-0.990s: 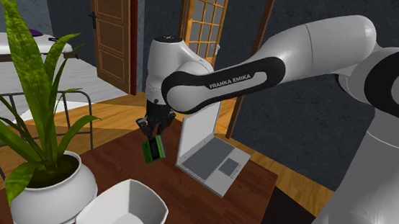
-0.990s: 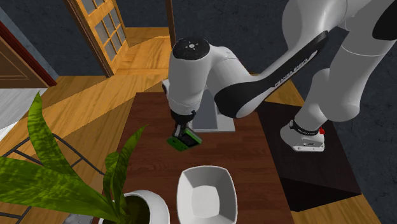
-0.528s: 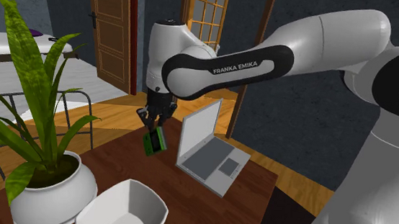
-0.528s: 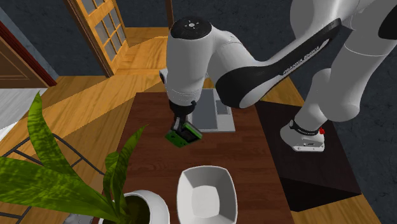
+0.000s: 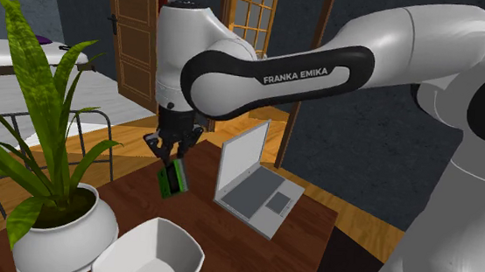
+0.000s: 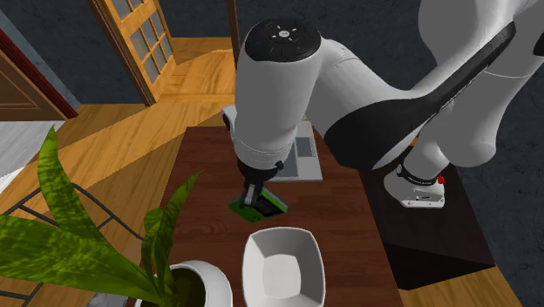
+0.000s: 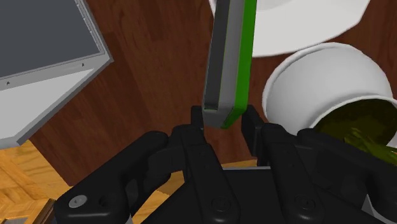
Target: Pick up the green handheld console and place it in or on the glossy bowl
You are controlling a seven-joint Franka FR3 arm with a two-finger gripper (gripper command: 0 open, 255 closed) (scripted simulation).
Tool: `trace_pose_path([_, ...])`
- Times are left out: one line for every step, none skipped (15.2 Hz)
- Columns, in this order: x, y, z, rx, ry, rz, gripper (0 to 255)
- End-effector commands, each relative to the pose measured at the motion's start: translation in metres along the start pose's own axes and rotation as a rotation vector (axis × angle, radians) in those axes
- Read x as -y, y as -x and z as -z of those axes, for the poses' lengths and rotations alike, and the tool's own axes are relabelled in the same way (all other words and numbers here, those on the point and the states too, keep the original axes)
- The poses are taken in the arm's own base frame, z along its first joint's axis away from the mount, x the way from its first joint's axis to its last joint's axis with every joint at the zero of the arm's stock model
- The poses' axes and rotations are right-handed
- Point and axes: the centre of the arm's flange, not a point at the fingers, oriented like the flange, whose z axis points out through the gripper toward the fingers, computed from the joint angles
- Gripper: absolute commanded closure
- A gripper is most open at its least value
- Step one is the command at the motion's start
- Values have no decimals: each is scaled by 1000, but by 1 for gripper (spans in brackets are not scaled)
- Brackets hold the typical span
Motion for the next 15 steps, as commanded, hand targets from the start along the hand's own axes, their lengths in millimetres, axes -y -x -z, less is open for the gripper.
trace_pose_path([19,12,10,0,0,-2,255])
trace_pose_path([30,18,15,0,0,-2,255])
trace_pose_path([41,24,21,0,0,-2,255])
trace_pose_path([51,29,26,0,0,-2,255])
trace_pose_path([62,35,31,0,0,-2,255])
trace_pose_path([73,41,36,0,0,-2,255])
trace_pose_path([83,46,41,0,0,-2,255])
trace_pose_path([83,47,35,0,0,-2,255])
trace_pose_path([83,48,30,0,0,-2,255])
trace_pose_path([83,49,25,0,0,-2,255])
trace_pose_path([84,50,20,0,0,-2,255])
trace_pose_path([84,51,15,0,0,-2,255])
trace_pose_path([84,51,9,0,0,-2,255])
trace_pose_path([85,52,4,0,0,-2,255])
trace_pose_path([85,53,-1,0,0,-2,255])
